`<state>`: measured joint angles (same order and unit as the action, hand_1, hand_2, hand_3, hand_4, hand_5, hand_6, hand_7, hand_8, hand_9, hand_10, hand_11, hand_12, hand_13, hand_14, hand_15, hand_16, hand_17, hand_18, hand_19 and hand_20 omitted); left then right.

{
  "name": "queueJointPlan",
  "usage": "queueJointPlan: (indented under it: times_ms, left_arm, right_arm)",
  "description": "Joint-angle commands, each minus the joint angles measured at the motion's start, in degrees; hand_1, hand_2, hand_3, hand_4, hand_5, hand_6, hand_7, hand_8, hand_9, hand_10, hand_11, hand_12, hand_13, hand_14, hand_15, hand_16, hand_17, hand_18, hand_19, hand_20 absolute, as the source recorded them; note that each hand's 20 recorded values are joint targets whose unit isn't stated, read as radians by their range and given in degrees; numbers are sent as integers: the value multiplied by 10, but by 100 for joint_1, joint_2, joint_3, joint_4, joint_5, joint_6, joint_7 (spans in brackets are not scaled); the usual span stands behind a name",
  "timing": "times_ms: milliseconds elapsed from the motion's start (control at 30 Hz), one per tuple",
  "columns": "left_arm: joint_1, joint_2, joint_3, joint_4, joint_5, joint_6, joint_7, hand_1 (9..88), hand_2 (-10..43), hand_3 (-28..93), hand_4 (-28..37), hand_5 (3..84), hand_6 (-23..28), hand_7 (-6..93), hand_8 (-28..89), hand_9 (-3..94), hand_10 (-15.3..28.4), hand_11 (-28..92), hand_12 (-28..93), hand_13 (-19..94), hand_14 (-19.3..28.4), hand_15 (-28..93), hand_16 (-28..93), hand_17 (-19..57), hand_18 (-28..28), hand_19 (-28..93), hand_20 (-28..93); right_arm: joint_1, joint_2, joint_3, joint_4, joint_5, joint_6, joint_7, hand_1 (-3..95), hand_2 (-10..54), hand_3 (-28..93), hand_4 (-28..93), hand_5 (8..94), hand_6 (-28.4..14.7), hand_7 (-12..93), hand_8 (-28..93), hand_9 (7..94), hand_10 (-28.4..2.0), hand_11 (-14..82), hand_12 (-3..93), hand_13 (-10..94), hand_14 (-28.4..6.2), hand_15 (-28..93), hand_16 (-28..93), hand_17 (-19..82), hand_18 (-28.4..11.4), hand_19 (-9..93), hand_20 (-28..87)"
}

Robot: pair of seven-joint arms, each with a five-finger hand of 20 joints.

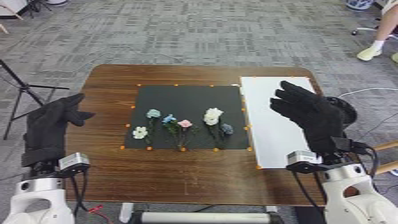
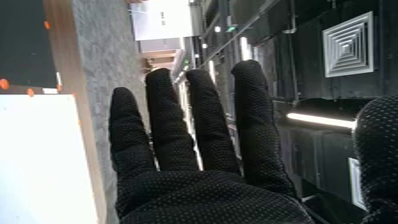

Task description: Arrange flowers

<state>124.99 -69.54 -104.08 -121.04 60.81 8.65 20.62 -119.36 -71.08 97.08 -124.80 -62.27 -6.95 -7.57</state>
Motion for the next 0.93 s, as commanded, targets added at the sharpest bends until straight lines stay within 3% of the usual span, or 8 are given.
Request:
queueJointPlan:
  times_ms: [33,267,333,500,600,700,833,933]
  left_arm:
    - [-39,41,121,-18,-16,158,79,268,57,692,-282,615,17,186,-82,653,164,603,247,503,185,418,-1,41,138,145,183]
    - [108,-52,5,-45,-50,279,269,264,41,706,-277,594,10,190,-86,604,152,349,166,414,161,212,2,42,126,125,175]
    - [61,-64,20,11,-120,67,388,265,18,712,-264,584,8,190,-86,580,149,309,158,407,157,185,3,52,121,129,179]
    - [-10,-53,52,98,169,-306,435,277,-57,715,-226,478,7,176,-85,440,129,226,141,358,156,142,15,79,126,163,203]
    - [59,-80,23,68,137,-101,441,282,-76,713,-212,396,-6,165,-90,383,118,201,136,332,154,122,18,72,122,140,193]
    - [21,-63,62,70,-173,40,520,279,-82,713,-208,392,-6,167,-90,384,118,200,135,307,144,95,31,46,114,97,180]
    - [-34,38,-6,139,187,-559,366,266,-85,719,-204,397,-5,165,-89,394,120,198,137,299,141,85,41,35,112,74,171]
    - [-153,41,91,158,395,-513,397,263,-85,720,-204,410,0,163,-89,397,121,198,138,298,141,83,44,33,110,63,166]
  right_arm:
    - [88,38,-76,26,41,-15,-93,80,32,721,-153,509,-13,90,-68,469,-148,57,138,365,-165,105,209,168,-185,131,259]
    - [105,-10,-17,165,-61,-806,-188,85,-5,747,-150,511,-13,88,-70,472,-143,57,131,353,-134,101,173,193,-140,45,239]
    - [53,-31,10,142,-117,-832,-195,89,-16,753,-150,511,-13,88,-70,472,-143,58,131,356,-137,105,170,194,-136,33,240]
    - [-108,-51,-14,99,6,-533,-405,91,-37,763,-152,508,-9,89,-70,461,-141,55,130,342,-125,102,160,181,-164,48,254]
    - [-165,-5,-232,41,71,130,-566,86,-44,770,-155,509,-8,88,-71,439,-133,48,122,321,-104,91,131,178,-165,53,250]
    - [92,68,-537,84,143,763,-723,71,-18,772,-156,487,-3,80,-72,395,-132,36,114,276,-95,72,107,166,-158,47,245]
    - [189,77,-405,149,-316,313,-713,61,1,776,-158,455,1,74,-72,378,-131,32,109,250,-84,58,89,154,-150,40,240]
    - [119,48,-379,147,-495,163,-646,63,5,777,-158,449,2,75,-71,379,-132,35,107,245,-85,56,78,152,-148,36,236]
